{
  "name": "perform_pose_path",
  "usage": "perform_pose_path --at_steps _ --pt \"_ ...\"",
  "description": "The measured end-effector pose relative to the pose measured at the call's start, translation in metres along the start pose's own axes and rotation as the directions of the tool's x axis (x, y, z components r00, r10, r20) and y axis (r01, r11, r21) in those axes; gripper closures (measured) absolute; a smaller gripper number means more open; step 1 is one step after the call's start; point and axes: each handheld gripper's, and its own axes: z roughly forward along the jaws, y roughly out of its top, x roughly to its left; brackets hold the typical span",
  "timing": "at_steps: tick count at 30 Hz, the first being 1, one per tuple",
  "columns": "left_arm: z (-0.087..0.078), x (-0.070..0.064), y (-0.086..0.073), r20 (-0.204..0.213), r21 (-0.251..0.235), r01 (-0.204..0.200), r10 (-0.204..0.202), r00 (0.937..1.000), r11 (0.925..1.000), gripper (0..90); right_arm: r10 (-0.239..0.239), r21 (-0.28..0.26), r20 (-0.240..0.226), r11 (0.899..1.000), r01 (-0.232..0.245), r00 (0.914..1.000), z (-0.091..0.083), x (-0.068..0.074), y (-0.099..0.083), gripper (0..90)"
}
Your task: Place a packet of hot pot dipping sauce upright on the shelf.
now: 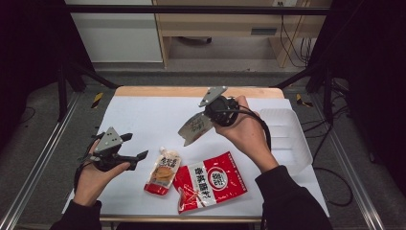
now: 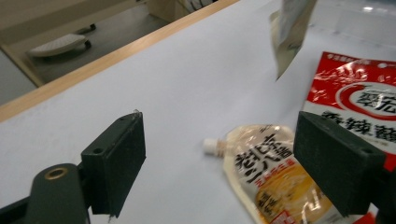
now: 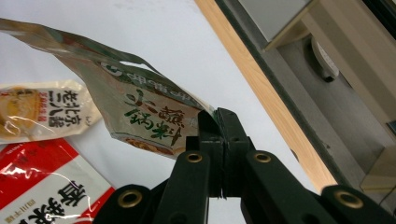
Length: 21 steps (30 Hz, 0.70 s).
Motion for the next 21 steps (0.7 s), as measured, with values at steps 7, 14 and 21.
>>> perform_pose_path --at_steps 7,14,21 --pt "0.002 0.017 -0.023 -0.055 0.013 0.066 -0.065 0.9963 0.9977 14.6 0.033 0.018 0.022 0.999 -0.033 0.9992 -0.008 -0.013 -0.007 90.0" --pt "0.006 0.027 -0.038 -0.093 0.038 0.098 -0.094 0.9911 0.9944 14.2 0.05 0.037 0.04 0.998 -0.051 0.9979 -0.015 -0.021 -0.014 90.0" --pt "0.01 0.034 -0.049 -0.119 0.065 0.121 -0.112 0.9865 0.9906 14.2 0.067 0.049 0.06 0.996 -0.071 0.9959 -0.019 -0.029 -0.02 90.0"
